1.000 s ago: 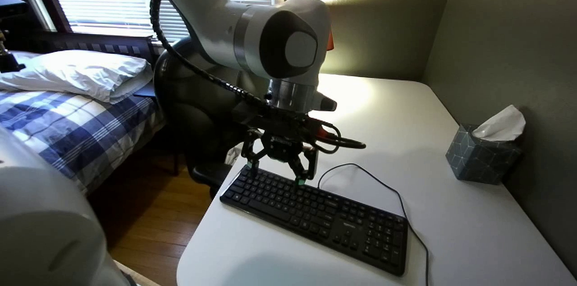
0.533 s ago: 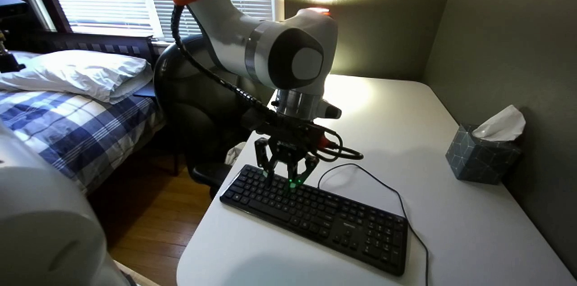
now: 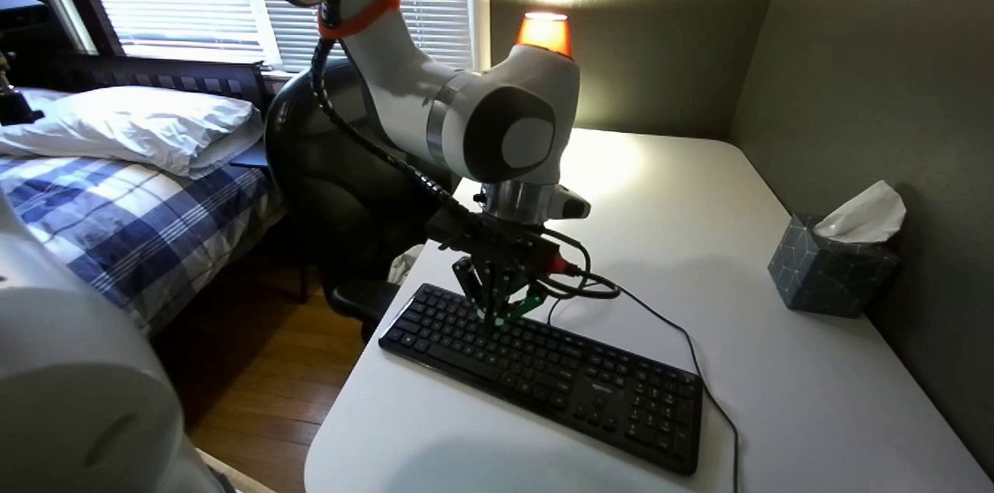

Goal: Press a button at the center of the keyboard

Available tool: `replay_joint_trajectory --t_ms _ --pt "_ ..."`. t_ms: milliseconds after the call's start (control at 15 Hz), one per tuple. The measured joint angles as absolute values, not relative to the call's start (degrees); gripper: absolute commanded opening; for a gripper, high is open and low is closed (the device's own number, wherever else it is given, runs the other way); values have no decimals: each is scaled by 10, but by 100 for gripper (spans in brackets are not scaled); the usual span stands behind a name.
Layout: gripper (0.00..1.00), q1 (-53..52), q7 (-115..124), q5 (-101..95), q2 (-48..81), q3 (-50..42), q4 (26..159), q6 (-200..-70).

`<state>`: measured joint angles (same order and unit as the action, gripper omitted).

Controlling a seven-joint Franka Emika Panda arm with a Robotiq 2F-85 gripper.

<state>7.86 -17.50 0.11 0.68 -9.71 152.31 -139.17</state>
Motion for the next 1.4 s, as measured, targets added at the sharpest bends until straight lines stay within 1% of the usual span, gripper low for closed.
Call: replay_joint_trajectory --t_ms 467,1400 --pt "0 79 -160 1 54 -86 1511 -1434" --pt "0 83 -143 5 125 -80 1461 -1436"
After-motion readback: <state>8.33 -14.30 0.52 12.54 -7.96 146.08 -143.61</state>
